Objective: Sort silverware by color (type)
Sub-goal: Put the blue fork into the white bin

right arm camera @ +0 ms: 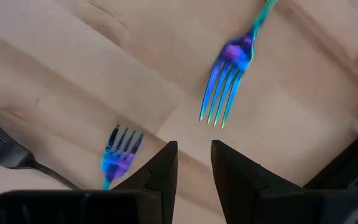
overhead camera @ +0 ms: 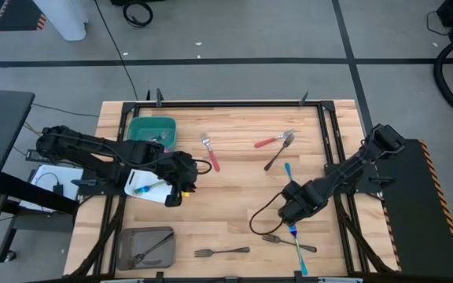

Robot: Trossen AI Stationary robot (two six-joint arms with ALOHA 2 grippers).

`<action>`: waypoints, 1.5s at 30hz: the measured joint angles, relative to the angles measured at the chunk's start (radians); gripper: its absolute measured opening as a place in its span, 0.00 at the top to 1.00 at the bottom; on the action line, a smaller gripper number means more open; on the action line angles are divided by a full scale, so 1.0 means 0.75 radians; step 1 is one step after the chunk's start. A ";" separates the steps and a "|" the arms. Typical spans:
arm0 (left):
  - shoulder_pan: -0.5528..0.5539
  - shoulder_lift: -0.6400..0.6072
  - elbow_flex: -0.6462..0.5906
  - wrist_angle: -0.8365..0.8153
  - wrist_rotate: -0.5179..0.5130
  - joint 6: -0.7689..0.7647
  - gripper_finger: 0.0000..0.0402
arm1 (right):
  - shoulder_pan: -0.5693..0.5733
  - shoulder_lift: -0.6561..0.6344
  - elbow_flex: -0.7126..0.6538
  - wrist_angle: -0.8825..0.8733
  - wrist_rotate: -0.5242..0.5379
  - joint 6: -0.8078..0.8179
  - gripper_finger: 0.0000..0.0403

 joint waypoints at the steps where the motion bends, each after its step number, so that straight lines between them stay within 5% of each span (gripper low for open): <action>1: 0.000 0.000 0.000 -0.001 0.000 0.000 0.83 | 0.013 0.000 0.000 0.008 -0.015 0.048 0.74; 9: 0.000 0.000 0.001 -0.004 0.000 0.016 0.83 | 0.167 0.000 0.000 0.243 -0.012 0.418 0.73; 17: 0.001 0.000 0.001 -0.002 -0.001 0.084 0.83 | 0.305 0.000 -0.001 0.392 0.160 0.661 0.73; 35: 0.001 0.000 0.001 0.000 -0.001 0.059 0.83 | 0.340 0.005 -0.068 0.491 0.197 0.706 0.73; 45: 0.004 0.000 0.001 0.012 0.000 0.060 0.83 | 0.354 0.165 -0.024 0.536 0.121 0.695 0.74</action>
